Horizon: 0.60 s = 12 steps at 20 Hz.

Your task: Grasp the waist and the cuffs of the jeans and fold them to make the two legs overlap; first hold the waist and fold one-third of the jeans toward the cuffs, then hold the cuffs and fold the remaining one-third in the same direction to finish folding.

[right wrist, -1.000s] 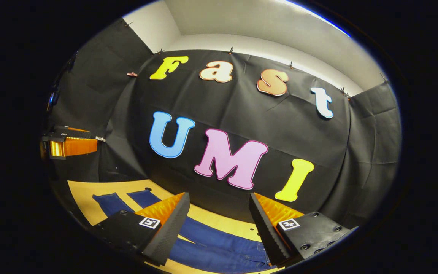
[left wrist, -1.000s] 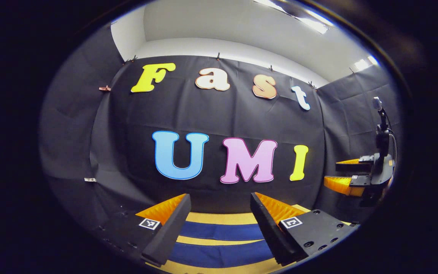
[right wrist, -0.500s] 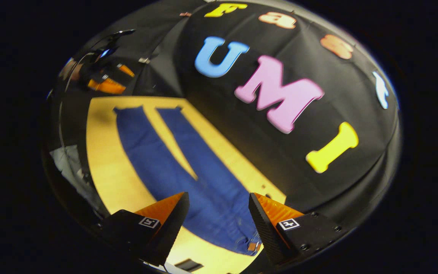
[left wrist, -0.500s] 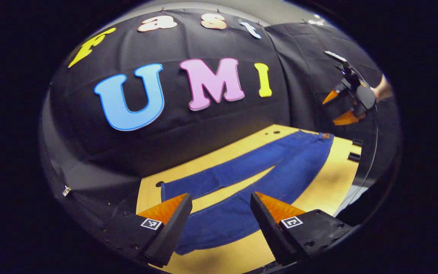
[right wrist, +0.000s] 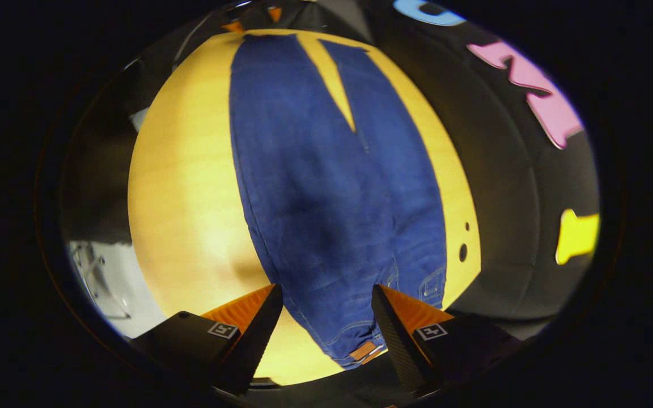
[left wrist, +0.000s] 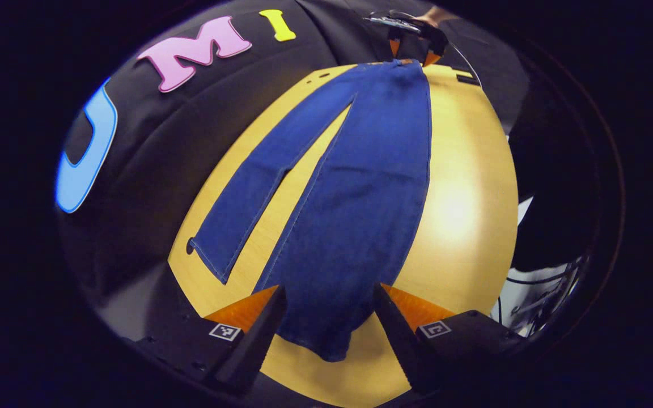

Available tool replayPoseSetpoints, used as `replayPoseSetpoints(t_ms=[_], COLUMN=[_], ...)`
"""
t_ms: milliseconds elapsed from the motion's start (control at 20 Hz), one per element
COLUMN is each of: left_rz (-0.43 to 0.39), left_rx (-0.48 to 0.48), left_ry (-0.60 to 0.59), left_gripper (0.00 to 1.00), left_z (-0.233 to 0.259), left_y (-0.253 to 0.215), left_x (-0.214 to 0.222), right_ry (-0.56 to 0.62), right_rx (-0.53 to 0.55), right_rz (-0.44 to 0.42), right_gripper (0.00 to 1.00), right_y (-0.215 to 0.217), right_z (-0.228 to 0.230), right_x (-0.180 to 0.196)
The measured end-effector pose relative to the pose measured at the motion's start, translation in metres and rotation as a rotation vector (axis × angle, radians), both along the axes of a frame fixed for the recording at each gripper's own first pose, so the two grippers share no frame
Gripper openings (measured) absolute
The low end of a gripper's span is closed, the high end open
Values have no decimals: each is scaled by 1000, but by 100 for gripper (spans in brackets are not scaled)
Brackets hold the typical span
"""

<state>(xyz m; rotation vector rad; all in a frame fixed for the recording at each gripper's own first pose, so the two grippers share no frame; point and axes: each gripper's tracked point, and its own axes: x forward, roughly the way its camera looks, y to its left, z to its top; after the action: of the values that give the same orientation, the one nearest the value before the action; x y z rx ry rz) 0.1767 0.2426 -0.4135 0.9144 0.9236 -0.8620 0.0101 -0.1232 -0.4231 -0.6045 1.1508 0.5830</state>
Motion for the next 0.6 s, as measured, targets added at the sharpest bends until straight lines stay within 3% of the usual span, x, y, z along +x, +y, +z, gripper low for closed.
replayPoseSetpoints(t_ms=[200, 350, 600], left_rz=[-134, -244, -302], left_rx=[135, 164, 247], left_ry=[104, 243, 326], left_gripper=[98, 98, 98], left_z=[-31, -49, -70], left_y=[14, 15, 35], left_x=[6, -39, -47], right_ry=[125, 161, 181], right_rx=[25, 53, 27], right_rz=[27, 9, 3], right_gripper=[97, 97, 96], right_y=[-18, -31, -61], right_z=[-35, -41, -49], right_x=[-14, -24, -38])
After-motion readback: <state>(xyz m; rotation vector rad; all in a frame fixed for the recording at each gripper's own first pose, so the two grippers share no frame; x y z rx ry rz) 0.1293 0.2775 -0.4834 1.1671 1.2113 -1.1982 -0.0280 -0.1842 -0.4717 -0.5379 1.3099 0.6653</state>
